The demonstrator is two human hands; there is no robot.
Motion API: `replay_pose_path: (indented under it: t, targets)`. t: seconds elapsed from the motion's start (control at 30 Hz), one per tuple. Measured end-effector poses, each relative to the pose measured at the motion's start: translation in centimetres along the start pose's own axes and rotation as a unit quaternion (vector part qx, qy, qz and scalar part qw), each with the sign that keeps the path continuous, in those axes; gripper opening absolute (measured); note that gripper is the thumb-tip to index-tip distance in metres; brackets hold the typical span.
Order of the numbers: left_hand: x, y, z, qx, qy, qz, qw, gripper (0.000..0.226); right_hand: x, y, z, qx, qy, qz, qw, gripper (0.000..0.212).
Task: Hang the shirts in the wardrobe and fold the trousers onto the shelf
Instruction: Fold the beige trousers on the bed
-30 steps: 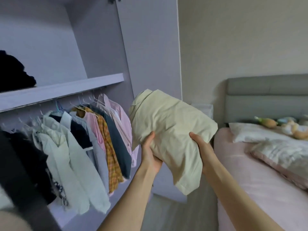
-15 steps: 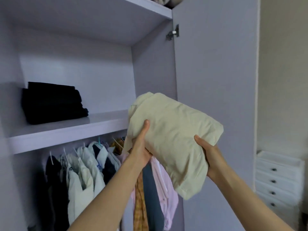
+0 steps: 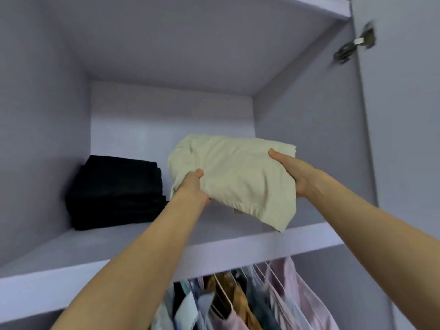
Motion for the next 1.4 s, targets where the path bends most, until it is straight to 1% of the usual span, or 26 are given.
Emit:
replay_pose_path:
  t: [0.07,0.1,0.17,0.23,0.27,0.37,0.4,0.43,0.47,0.5,0.53,0.57,0.6,0.63,0.67,0.7,0.77,0.87,0.93,1.03,1.07,1.17,1.23,1.3,1.33,1.4]
  targets:
    - [1.9,0.0,4.9,-0.031,0.054,0.006,0.998,0.033,0.7,0.5,5.0,-0.01,0.001,-0.065,0.998,0.058]
    - [2.9,0.1,7.4,-0.045,0.091,0.042,0.994,0.035,1.4,0.6,7.6,-0.014,0.027,-0.137,0.99,0.068]
    - [4.5,-0.2,11.5,-0.059,0.154,0.127,0.978,0.043,2.2,0.6,11.2,0.005,0.065,-0.316,0.946,0.083]
    - [5.9,-1.2,14.6,-0.056,0.174,0.162,0.97,0.042,1.9,1.6,14.3,0.039,0.012,-0.478,0.877,0.083]
    - [6.9,-1.9,15.7,-0.034,0.198,0.201,0.959,0.039,1.8,2.8,16.1,0.038,-0.036,-0.554,0.831,0.082]
    - [8.9,-3.1,17.8,0.093,0.179,0.193,0.96,0.032,2.1,8.3,21.1,-0.018,-0.155,-0.716,0.681,0.081]
    - [9.3,-2.5,17.9,0.139,0.182,0.255,0.939,0.036,2.2,10.1,22.2,-0.027,-0.176,-0.741,0.648,0.08]
    - [9.5,-1.4,18.1,0.198,0.176,0.384,0.885,0.047,2.3,11.5,23.2,-0.03,-0.189,-0.753,0.629,0.078]
    - [9.2,-0.2,18.0,0.256,0.166,0.514,0.802,0.058,2.6,12.5,24.2,-0.027,-0.192,-0.756,0.625,0.075]
    - [8.7,1.1,18.1,0.289,0.162,0.649,0.685,0.061,3.0,13.2,25.0,-0.021,-0.189,-0.756,0.626,0.073]
    - [7.7,2.2,18.3,0.288,0.163,0.761,0.558,0.056,3.5,13.6,26.1,-0.011,-0.185,-0.758,0.626,0.071]
    - [6.6,3.1,18.5,0.237,0.169,0.86,0.42,0.047,3.8,13.6,26.6,-0.001,-0.176,-0.765,0.619,0.07]
    - [5.5,3.5,18.7,0.148,0.176,0.928,0.294,0.041,4.0,13.6,27.1,0.016,-0.169,-0.772,0.612,0.07]
    - [4.8,3.5,18.8,0.049,0.165,0.962,0.213,0.043,3.9,13.3,27.2,0.033,-0.165,-0.779,0.604,0.069]
    - [5.1,2.8,19.1,-0.014,0.136,0.972,0.191,0.056,3.8,13.2,27.5,0.05,-0.169,-0.782,0.598,0.069]
    - [6.2,1.7,19.3,-0.017,0.094,0.976,0.194,0.074,3.7,13.2,27.6,0.064,-0.173,-0.782,0.596,0.069]
    - [9.1,-0.5,19.8,0.073,0.006,0.972,0.222,0.09,3.6,13.5,28.0,0.079,-0.188,-0.771,0.603,0.069]
    - [13.1,-1.9,21.2,0.137,-0.015,0.958,0.251,0.082,3.6,14.5,28.8,0.082,-0.232,-0.762,0.599,0.064]
    - [14.1,-1.8,22.1,0.151,-0.009,0.952,0.267,0.077,3.4,15.0,29.7,0.065,-0.259,-0.741,0.616,0.062]
    - [14.1,-1.7,22.7,0.201,-0.004,0.94,0.276,0.077,3.1,15.0,30.2,0.027,-0.275,-0.721,0.635,0.064]
    - [13.9,-1.8,22.5,0.216,0.001,0.935,0.281,0.077,3.1,15.0,29.9,0.016,-0.274,-0.73,0.625,0.067]
    - [12.9,-1.8,21.0,0.251,0.005,0.915,0.314,0.081,3.0,14.1,28.4,-0.012,-0.253,-0.787,0.562,0.076]
    - [11.8,-1.0,20.3,0.239,-0.002,0.918,0.317,0.084,2.7,13.1,27.9,-0.008,-0.23,-0.808,0.542,0.071]
    - [10.3,0.3,18.0,0.19,0.008,0.937,0.294,0.078,1.8,12.0,26.1,0.006,-0.217,-0.805,0.553,0.06]
    - [9.7,0.9,16.3,0.162,0.025,0.944,0.287,0.072,1.2,11.6,24.8,0.022,-0.212,-0.794,0.569,0.056]
    - [8.6,2.2,13.5,0.112,0.06,0.948,0.292,0.062,-0.1,10.7,22.6,0.072,-0.205,-0.756,0.618,0.049]
Point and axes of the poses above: each hand's wrist, its own z-axis towards the middle knuckle, its own x-axis out of the back of the hand, y = z × x, the point moved 3 cm from there along z, towards the middle knuckle, and after that the axes turned 12 degrees about -y, right-handed, at the moved point
